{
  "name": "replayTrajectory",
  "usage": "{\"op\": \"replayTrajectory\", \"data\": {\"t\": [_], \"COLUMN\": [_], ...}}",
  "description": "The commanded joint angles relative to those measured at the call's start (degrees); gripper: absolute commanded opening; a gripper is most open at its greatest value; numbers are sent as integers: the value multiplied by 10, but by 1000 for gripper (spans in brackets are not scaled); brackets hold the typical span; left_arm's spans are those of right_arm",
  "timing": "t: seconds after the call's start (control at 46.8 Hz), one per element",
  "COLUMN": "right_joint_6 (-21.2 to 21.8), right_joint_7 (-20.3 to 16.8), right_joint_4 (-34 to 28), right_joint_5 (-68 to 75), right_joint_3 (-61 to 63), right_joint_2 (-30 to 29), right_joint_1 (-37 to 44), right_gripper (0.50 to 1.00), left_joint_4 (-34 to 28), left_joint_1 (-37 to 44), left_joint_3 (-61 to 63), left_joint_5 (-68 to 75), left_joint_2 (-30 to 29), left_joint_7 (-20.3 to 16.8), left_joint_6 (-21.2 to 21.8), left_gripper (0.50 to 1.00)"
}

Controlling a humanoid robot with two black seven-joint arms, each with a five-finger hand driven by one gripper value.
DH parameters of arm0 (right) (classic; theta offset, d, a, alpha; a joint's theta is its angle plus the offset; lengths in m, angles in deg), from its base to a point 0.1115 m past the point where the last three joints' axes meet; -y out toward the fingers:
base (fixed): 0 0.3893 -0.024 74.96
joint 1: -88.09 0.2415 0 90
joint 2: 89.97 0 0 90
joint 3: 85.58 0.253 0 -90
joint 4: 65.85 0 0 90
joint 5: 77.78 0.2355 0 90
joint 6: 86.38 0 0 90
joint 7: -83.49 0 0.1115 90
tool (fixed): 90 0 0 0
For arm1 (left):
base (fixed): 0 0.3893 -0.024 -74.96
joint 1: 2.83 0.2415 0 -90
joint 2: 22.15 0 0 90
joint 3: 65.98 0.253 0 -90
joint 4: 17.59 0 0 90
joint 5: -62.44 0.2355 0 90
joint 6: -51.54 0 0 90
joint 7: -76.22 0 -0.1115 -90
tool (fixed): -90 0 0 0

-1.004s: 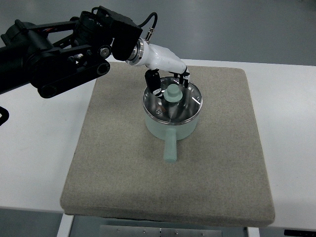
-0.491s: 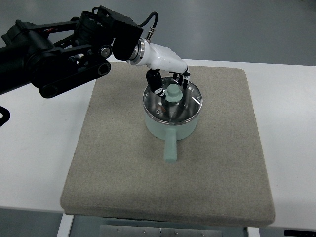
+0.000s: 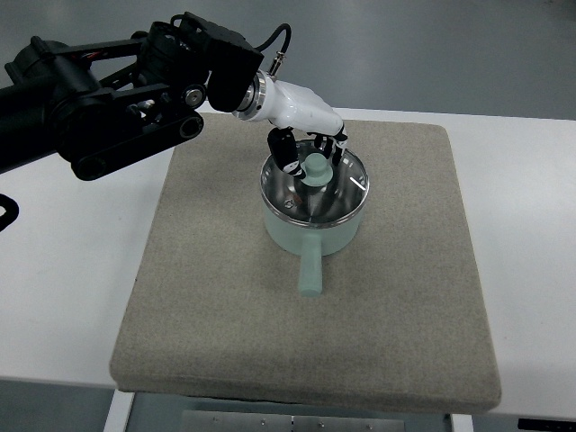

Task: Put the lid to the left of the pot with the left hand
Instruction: 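Lower the left hand and close its fingers around the green knob, then lift the glass lid off the pot with the left hand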

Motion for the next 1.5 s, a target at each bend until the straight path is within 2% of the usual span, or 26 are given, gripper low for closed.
{"op": "replayTrajectory", "data": {"t": [0.0, 0.043, 0.107, 0.171, 0.214, 0.299, 0.491, 1.474], "right_joint_6": [0, 0, 0, 0, 0, 0, 0, 0], "right_joint_7": [0, 0, 0, 0, 0, 0, 0, 0], "right_joint_4": [0, 0, 0, -1, 0, -1, 0, 0], "right_joint_5": [0, 0, 0, 0, 0, 0, 0, 0], "right_joint_3": [0, 0, 0, -1, 0, 0, 0, -1], "right_joint_2": [0, 0, 0, 0, 0, 0, 0, 0], "right_joint_1": [0, 0, 0, 0, 0, 0, 0, 0], "right_gripper": [924, 924, 924, 924, 924, 924, 924, 924], "left_joint_4": [1, 1, 1, 1, 1, 1, 1, 3], "left_joint_1": [0, 0, 0, 0, 0, 0, 1, -14], "left_joint_3": [0, 0, 0, 0, 0, 0, 0, -7], "left_joint_5": [0, 0, 0, 0, 0, 4, 12, 15], "left_joint_2": [-1, -2, -2, -2, -2, -2, -2, 0], "left_joint_7": [0, 0, 0, 0, 0, 0, 0, 0], "left_joint_6": [0, 0, 0, 0, 0, 0, 0, -1], "left_gripper": [673, 668, 630, 621, 594, 581, 501, 500]}}
